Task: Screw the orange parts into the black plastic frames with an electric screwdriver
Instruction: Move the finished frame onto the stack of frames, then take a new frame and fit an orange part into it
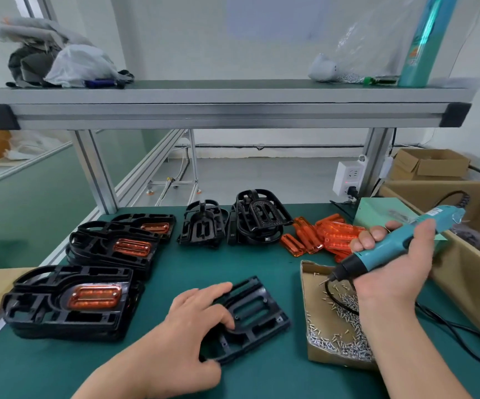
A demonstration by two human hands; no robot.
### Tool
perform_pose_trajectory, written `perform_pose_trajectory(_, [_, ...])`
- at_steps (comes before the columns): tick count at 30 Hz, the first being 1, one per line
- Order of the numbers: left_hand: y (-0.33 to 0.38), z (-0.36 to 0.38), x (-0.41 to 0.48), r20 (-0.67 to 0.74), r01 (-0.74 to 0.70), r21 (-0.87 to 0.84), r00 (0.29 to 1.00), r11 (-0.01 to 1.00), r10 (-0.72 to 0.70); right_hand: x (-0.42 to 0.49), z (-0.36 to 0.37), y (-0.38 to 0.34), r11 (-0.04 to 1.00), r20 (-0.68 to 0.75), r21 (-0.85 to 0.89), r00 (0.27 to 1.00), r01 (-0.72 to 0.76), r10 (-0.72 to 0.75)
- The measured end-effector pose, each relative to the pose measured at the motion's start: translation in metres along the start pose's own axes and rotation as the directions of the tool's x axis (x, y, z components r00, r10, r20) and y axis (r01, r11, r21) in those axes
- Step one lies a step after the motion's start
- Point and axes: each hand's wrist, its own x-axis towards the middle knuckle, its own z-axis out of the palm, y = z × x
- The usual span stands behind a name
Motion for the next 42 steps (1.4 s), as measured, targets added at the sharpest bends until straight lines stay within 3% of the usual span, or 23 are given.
perform_pose_trajectory(6, [-0.005,-0.003,0.003,0.104,-0.097,0.13,0.991,0.987,0.084,0.006,-0.005,0.0,1.0,-0.058,0.017,0.998,-0.01,0.011])
perform_pose_trajectory(12, [-0.004,-0.012,-0.001,0.199,-0.073,0.224,0.98,0.972,0.027,0.015,-0.012,-0.006,0.999,-0.075,0.046,0.997,0.023,-0.019])
perform_pose_trajectory(16, [0.01,-0.045,0.0,0.281,-0.011,0.097,0.96,0.995,-0.017,0.019,-0.016,-0.011,0.997,-0.098,0.061,0.995,0.037,-0.031])
perform_pose_trajectory(19, [0.028,-0.056,0.016,0.169,0.062,0.079,0.983,0.995,-0.075,0.019,-0.017,-0.01,0.997,-0.109,0.063,0.994,0.038,-0.031])
perform_pose_trajectory(23, [0.062,-0.041,0.075,-0.036,0.056,0.131,0.998,0.99,-0.051,0.018,-0.015,-0.007,0.998,-0.117,0.064,0.993,0.024,-0.016])
perform_pose_trajectory(26, [0.087,-0.019,0.124,-0.1,0.066,0.112,0.993,0.992,-0.055,0.018,-0.013,-0.007,0.997,-0.126,0.068,0.992,0.026,-0.017])
perform_pose_trajectory(32, [0.111,0.018,0.215,-0.167,0.028,0.274,0.986,0.961,0.019,0.023,-0.017,-0.011,0.995,-0.167,0.09,0.986,0.039,-0.024])
perform_pose_trajectory(39, [0.114,0.029,0.276,-0.111,-0.11,0.477,0.977,0.872,0.184,0.024,-0.019,-0.009,0.997,-0.18,0.059,0.983,0.049,-0.037])
perform_pose_trajectory(42, [0.114,0.032,0.287,-0.093,-0.123,0.507,0.976,0.853,0.196,0.026,-0.022,-0.01,1.0,-0.189,0.001,0.982,-0.02,0.02])
